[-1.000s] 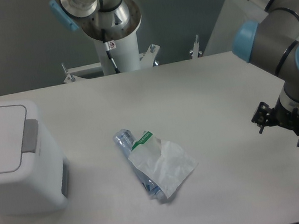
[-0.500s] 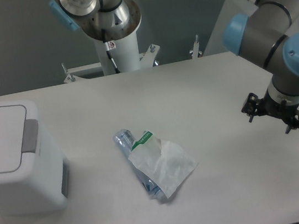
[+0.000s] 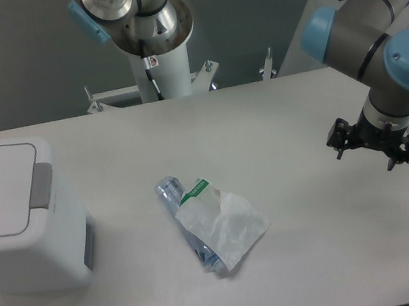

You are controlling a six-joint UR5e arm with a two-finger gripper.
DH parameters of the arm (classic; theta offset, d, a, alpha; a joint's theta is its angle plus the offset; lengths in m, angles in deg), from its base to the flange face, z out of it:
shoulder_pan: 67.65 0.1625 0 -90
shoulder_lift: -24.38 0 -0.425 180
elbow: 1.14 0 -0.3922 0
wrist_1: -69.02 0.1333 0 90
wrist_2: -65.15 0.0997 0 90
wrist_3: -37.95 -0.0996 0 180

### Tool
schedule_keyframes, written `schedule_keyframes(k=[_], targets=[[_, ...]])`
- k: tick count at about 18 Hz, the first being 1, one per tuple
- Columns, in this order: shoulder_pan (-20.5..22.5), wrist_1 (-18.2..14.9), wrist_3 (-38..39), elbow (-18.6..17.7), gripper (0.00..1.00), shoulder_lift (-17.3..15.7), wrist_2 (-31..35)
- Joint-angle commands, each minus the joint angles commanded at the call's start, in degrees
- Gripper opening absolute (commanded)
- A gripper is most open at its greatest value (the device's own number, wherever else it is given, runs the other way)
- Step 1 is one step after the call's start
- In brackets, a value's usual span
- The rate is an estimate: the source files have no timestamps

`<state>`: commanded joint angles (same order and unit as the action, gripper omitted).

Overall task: Open the trash can
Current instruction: 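Move the gripper from its start pose toward the bottle and bag, then lower the open gripper over the plastic bottle in the white bag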

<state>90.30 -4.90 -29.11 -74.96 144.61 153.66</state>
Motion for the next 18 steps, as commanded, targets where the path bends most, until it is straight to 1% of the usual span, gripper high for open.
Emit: schedule_keyframes(k=[2,4,8,10,11,12,14,15,16,18], targets=[[-0.4,1.3,4.3,-0.1,1.00,0.5,-0.1],[-1.5,2.6,8.9,0.1,1.00,0.5,-1.7],[-2.9,3.0,13.3,0.1,1.00,-0.3,-8.5],[-4.2,3.6,18.9,0.3,1.00,-1.5,-8.8],[-5.4,4.6,21.3,0.7,1.00,-1.7,-8.8],[-6.7,4.9,23.4,0.4,1.00,-1.8,-8.7],[-8.6,4.9,25.1,-0.3,1.00,-2.7,-9.0],[-9.8,4.8,26.4,-0.6,1.00,-3.9,-9.1],[-11.2,4.7,28.5,-0.8,1.00,-4.1,-9.1],[-13.8,4.6,31.2,-1.0,1.00,-5.9,-8.8]])
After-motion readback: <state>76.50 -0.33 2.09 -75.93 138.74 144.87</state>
